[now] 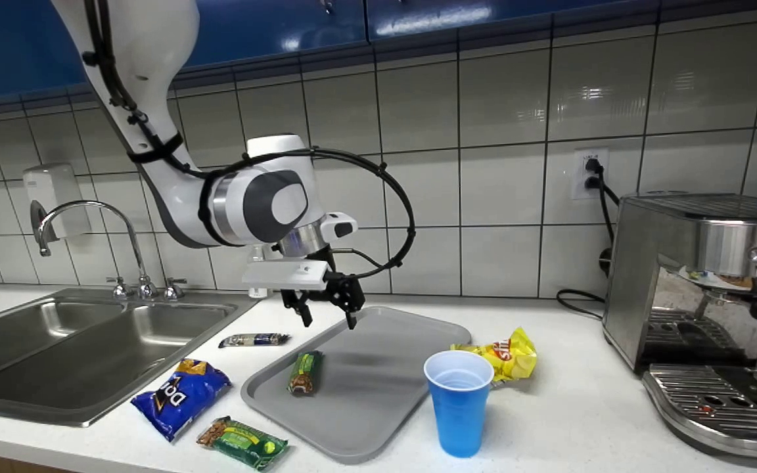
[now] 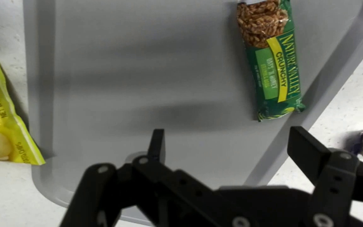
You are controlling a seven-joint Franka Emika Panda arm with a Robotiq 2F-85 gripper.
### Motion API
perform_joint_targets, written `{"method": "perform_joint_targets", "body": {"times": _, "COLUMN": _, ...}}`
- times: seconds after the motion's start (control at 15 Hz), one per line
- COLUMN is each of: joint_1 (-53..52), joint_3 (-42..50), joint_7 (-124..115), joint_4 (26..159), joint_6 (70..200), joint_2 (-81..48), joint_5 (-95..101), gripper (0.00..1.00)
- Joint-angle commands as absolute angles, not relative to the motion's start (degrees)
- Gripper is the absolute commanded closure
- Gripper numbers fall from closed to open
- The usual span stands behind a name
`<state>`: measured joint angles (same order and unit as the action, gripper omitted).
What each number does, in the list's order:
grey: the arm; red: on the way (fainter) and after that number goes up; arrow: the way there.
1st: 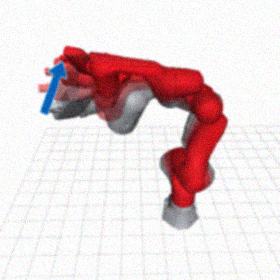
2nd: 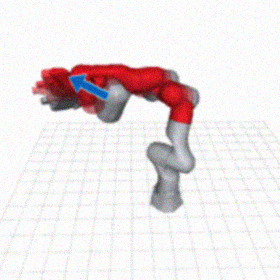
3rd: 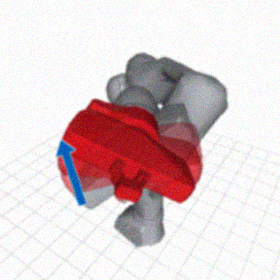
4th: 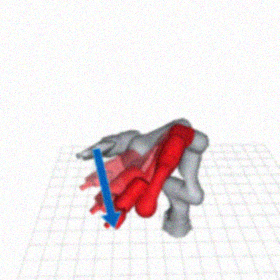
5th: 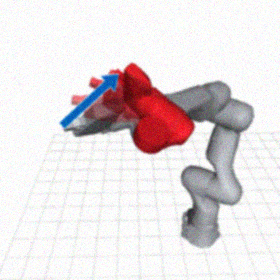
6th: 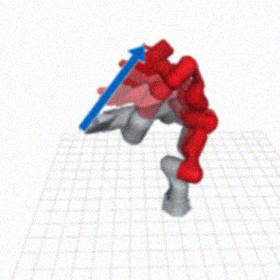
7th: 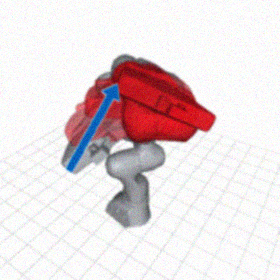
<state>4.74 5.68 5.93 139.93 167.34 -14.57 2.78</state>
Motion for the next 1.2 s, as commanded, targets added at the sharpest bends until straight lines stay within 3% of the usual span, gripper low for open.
{"method": "perform_joint_targets", "body": {"times": 0.0, "joint_1": 4.40, "joint_3": 4.16, "joint_7": 8.43, "joint_4": 141.23, "joint_6": 169.81, "joint_2": -14.71, "joint_5": 4.74, "gripper": 0.00}}
{"method": "perform_joint_targets", "body": {"times": 1.13, "joint_1": 4.28, "joint_3": 1.74, "joint_7": 12.42, "joint_4": 139.60, "joint_6": 170.98, "joint_2": -21.77, "joint_5": 9.27, "gripper": 0.00}}
